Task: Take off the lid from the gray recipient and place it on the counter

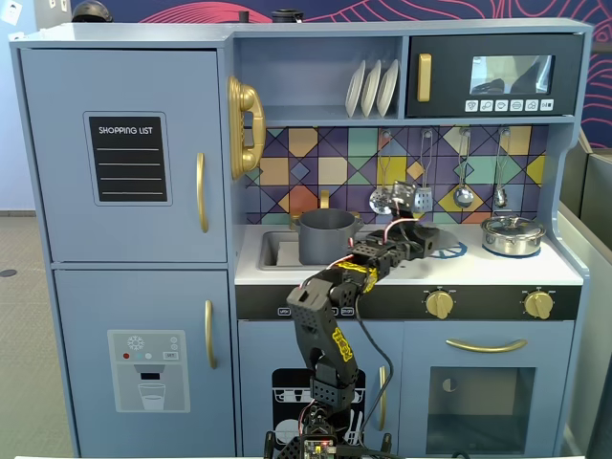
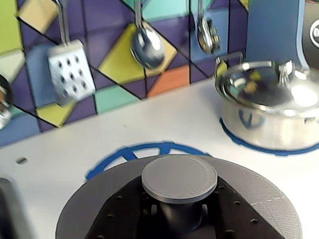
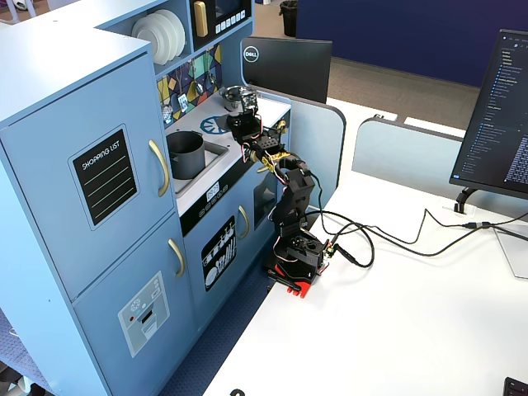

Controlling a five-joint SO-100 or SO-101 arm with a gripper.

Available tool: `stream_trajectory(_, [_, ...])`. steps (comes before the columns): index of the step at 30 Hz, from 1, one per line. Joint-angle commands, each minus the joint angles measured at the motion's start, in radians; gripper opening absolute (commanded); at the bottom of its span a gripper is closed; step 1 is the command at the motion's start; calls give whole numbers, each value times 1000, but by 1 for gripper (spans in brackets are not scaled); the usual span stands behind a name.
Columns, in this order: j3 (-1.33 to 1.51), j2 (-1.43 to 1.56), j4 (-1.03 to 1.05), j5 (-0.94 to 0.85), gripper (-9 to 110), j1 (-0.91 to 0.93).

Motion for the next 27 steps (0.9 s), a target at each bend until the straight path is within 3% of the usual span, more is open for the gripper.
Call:
stream_trajectory(1, [-23,-49,-78,-9,0,17])
stream_trajectory(21, [63,-120,-140,-51,0,-3])
stream_trajectory(27, [94,-94,-141,-40,26,29])
